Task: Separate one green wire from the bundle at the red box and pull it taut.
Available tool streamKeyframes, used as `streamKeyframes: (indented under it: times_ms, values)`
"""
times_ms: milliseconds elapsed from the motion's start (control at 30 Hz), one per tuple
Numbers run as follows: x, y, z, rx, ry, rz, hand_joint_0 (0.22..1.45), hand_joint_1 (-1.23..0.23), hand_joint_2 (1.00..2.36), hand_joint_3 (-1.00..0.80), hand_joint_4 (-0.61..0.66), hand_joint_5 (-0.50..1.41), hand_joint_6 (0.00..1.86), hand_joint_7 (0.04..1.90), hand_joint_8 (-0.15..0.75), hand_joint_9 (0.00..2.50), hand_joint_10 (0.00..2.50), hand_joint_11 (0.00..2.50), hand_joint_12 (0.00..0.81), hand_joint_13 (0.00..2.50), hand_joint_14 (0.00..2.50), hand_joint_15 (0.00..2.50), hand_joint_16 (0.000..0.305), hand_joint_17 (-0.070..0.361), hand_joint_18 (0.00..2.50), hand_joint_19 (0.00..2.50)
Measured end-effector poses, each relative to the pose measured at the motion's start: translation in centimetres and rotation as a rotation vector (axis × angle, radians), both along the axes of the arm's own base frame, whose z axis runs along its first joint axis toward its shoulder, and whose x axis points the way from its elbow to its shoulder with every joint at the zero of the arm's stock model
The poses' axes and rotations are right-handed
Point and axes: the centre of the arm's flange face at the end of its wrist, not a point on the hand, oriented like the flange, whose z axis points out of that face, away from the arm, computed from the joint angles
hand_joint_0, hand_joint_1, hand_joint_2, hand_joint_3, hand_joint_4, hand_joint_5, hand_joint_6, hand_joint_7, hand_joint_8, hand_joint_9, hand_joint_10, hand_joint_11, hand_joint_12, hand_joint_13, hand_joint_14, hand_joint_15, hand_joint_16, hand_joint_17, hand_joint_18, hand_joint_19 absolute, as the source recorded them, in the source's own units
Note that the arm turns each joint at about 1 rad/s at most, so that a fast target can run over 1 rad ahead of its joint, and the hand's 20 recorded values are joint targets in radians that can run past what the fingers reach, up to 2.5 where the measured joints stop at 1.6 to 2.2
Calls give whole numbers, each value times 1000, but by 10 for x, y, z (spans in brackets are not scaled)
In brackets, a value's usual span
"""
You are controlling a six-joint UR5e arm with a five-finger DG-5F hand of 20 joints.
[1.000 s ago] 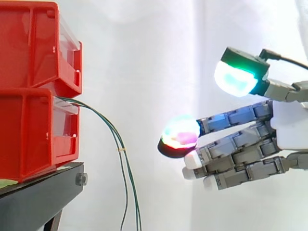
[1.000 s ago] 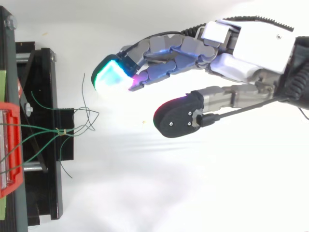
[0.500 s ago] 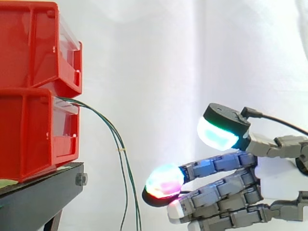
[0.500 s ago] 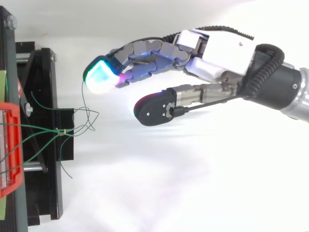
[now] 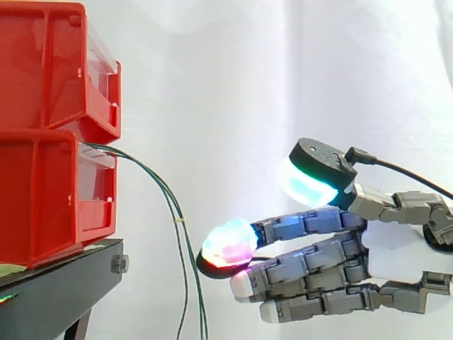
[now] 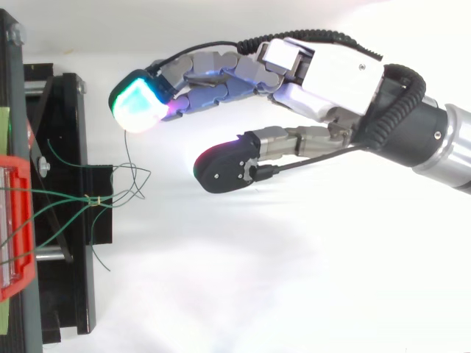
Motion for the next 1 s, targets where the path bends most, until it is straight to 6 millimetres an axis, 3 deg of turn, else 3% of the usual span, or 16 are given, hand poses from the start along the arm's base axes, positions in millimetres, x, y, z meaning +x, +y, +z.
streamKeyframes:
  times_ms: [300, 533, 1000]
  values:
    - [12, 4, -11, -15, -2, -5, 531, -578, 1000, -497, 230, -220, 502, 681, 253, 536, 1, 86, 335, 250, 2, 88, 56, 125, 233, 281]
    - [35, 7, -26, 12, -11, 2, 532, -576, 1000, -500, 245, -211, 502, 690, 255, 556, 3, 85, 335, 270, 3, 85, 56, 125, 244, 286]
    - [46, 33, -26, 18, -30, 58, 536, -588, 1000, -500, 234, -181, 502, 707, 251, 623, 3, 96, 331, 325, 3, 105, 56, 125, 298, 307]
